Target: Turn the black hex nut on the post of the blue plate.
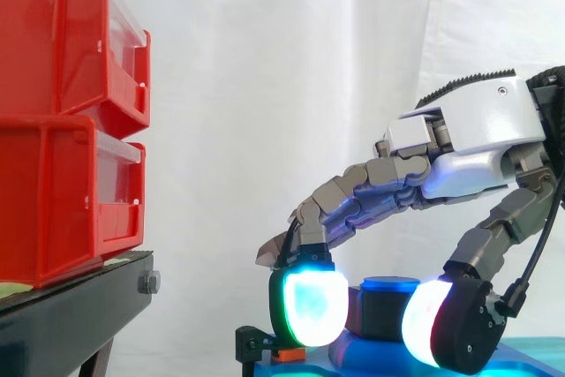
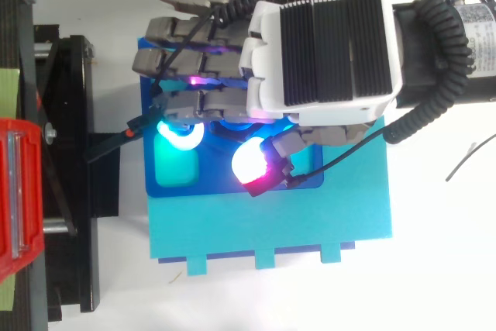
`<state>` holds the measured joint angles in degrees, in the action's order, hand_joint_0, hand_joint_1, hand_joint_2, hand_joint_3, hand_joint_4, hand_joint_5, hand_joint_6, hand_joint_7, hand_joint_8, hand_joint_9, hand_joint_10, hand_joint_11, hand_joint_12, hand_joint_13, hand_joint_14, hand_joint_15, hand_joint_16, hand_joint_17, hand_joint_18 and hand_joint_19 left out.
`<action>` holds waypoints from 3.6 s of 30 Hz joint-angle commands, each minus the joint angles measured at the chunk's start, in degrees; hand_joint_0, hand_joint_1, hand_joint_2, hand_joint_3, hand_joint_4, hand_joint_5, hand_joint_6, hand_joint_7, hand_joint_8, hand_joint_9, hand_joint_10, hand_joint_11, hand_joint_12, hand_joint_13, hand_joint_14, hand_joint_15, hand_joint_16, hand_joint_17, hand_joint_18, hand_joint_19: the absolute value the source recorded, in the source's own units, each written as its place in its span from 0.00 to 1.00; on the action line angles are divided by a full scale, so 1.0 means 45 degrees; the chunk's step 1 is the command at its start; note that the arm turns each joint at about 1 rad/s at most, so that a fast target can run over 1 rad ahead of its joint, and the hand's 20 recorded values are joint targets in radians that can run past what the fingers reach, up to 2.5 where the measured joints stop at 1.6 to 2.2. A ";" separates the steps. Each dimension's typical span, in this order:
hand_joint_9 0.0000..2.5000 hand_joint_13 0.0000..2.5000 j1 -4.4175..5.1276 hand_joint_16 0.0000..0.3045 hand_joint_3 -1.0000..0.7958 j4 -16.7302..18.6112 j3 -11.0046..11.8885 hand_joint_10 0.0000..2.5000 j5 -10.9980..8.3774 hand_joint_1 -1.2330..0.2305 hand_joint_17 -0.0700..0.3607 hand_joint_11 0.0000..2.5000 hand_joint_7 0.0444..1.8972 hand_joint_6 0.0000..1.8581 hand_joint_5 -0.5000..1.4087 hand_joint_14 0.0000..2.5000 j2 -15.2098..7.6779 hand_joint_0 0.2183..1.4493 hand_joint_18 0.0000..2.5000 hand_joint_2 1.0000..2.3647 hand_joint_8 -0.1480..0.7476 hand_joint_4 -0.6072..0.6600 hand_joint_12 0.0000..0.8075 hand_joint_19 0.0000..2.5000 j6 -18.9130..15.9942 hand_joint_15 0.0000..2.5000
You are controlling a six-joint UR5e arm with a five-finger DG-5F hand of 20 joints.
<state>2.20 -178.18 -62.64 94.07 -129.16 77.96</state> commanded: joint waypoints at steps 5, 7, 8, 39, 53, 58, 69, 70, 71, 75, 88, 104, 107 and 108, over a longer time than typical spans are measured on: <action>0.09 0.04 -0.0021 0.17 0.31 0.0024 -0.0006 0.00 0.0053 0.27 0.43 0.00 0.52 0.27 0.15 0.00 0.0010 0.34 0.00 0.00 0.39 0.57 0.41 0.00 0.0058 0.00; 0.09 0.04 -0.0021 0.17 0.31 0.0024 -0.0006 0.00 0.0092 0.27 0.43 0.00 0.52 0.27 0.15 0.00 -0.0010 0.34 0.00 0.00 0.39 0.58 0.41 0.00 0.0078 0.00; 0.09 0.04 -0.0002 0.17 0.31 0.0024 -0.0006 0.00 0.0092 0.27 0.43 0.00 0.52 0.27 0.15 0.00 -0.0010 0.34 0.00 0.00 0.39 0.57 0.41 0.00 0.0078 0.00; 0.08 0.03 0.0116 0.18 0.28 0.0024 0.0228 0.00 0.0073 0.35 0.46 0.00 0.46 0.27 0.14 0.00 0.0088 0.22 0.00 0.00 0.41 0.60 0.45 0.00 0.0097 0.00; 0.07 0.03 0.0155 0.20 0.28 -0.3667 0.2533 0.00 0.0014 0.41 0.47 0.00 0.45 0.27 0.14 0.00 0.0225 0.20 0.00 0.00 0.42 0.61 0.46 0.00 0.0195 0.00; 0.07 0.02 0.0174 0.20 0.28 -0.3726 0.2084 0.00 -0.0494 0.41 0.48 0.00 0.44 0.27 0.14 0.00 0.0869 0.20 0.00 0.00 0.42 0.61 0.46 0.00 0.0136 0.00; 0.07 0.00 0.0506 0.20 0.28 -0.1206 -0.2467 0.00 -0.2193 0.43 0.48 0.00 0.38 0.27 0.14 0.00 0.4072 0.19 0.00 0.00 0.42 0.56 0.46 0.01 -0.1446 0.00; 0.07 0.00 0.0565 0.20 0.28 -0.0737 -0.3112 0.00 -0.2388 0.43 0.48 0.00 0.37 0.27 0.14 0.00 0.4482 0.19 0.00 0.00 0.42 0.56 0.46 0.00 -0.1680 0.00; 0.06 0.00 0.0565 0.20 0.28 -0.0737 -0.3112 0.00 -0.2388 0.43 0.48 0.00 0.37 0.27 0.14 0.00 0.4482 0.19 0.00 0.00 0.41 0.56 0.46 0.00 -0.1680 0.00; 0.06 0.00 0.0819 0.20 0.28 0.0317 -0.4655 0.00 -0.3111 0.44 0.48 0.00 0.36 0.27 0.15 0.00 0.5537 0.19 0.00 0.00 0.41 0.55 0.45 0.00 -0.2813 0.00; 0.03 0.00 0.0955 0.20 0.28 -0.0679 -0.4791 0.00 -0.4068 0.45 0.48 0.00 0.36 0.27 0.14 0.00 0.5752 0.19 0.00 0.00 0.39 0.54 0.44 0.01 -1.0528 0.00; 0.00 0.00 0.1014 0.20 0.28 -0.0659 -0.4811 0.00 -0.4029 0.45 0.48 0.00 0.34 0.27 0.14 0.00 0.5752 0.18 0.00 0.00 0.36 0.50 0.44 0.00 -1.1446 0.00; 0.00 0.00 0.1014 0.20 0.28 -0.0659 -0.4791 0.00 -0.4029 0.45 0.48 0.00 0.34 0.27 0.14 0.00 0.5752 0.18 0.00 0.00 0.36 0.50 0.43 0.00 -1.1446 0.00; 0.00 0.00 0.1014 0.20 0.28 -0.0659 -0.4791 0.00 -0.4029 0.45 0.48 0.00 0.34 0.27 0.14 0.00 0.5752 0.18 0.00 0.00 0.36 0.50 0.43 0.00 -1.1446 0.00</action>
<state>6.77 -181.14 -84.24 75.94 -103.27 26.70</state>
